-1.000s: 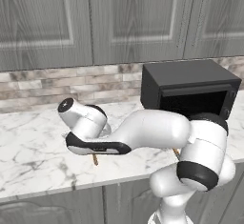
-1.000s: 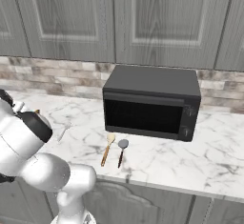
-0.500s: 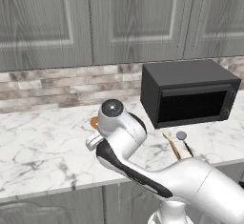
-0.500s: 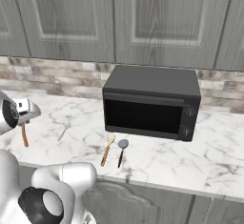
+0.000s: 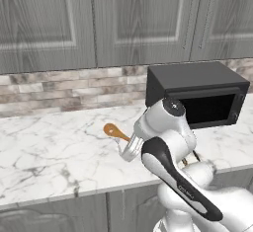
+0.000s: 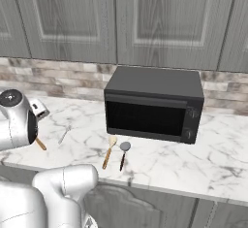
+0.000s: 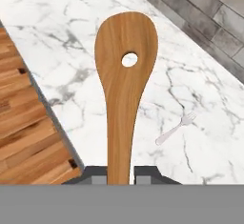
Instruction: Organize the utensils by type. Pick up the wooden spoons from the counter and place them in the open cabinet. Then pick up the metallic utensils from the counter and place them in the open drawer.
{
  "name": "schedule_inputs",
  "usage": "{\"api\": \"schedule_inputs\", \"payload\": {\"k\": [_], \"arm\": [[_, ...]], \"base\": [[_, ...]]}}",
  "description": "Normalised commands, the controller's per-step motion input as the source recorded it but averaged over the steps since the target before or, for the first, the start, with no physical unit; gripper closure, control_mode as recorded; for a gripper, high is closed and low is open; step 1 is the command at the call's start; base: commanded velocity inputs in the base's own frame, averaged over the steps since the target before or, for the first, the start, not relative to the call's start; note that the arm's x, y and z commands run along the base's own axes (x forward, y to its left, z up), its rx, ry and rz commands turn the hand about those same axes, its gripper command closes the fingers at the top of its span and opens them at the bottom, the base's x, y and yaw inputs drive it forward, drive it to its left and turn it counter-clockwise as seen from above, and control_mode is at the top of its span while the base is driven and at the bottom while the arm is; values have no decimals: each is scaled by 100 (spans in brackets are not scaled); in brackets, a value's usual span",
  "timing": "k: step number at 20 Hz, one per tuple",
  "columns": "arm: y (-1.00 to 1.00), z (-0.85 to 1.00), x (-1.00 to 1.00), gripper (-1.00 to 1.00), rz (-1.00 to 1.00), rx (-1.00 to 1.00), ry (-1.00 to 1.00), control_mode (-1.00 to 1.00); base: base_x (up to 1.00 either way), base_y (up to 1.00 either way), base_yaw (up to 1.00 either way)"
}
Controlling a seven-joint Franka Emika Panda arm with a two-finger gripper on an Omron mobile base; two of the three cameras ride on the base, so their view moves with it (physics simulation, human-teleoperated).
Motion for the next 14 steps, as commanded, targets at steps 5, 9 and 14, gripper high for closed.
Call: {"api": "schedule_inputs", "payload": {"k": [5,9,14], "arm": [[-34,48,-46,100,35,-19,0,-100],[-36,37,-46,100,22,-28,0,-100],[-41,24,-44,100,8,-26,0,-100]], "base": [[0,0,0],[0,0,0],[0,0,0]]}}
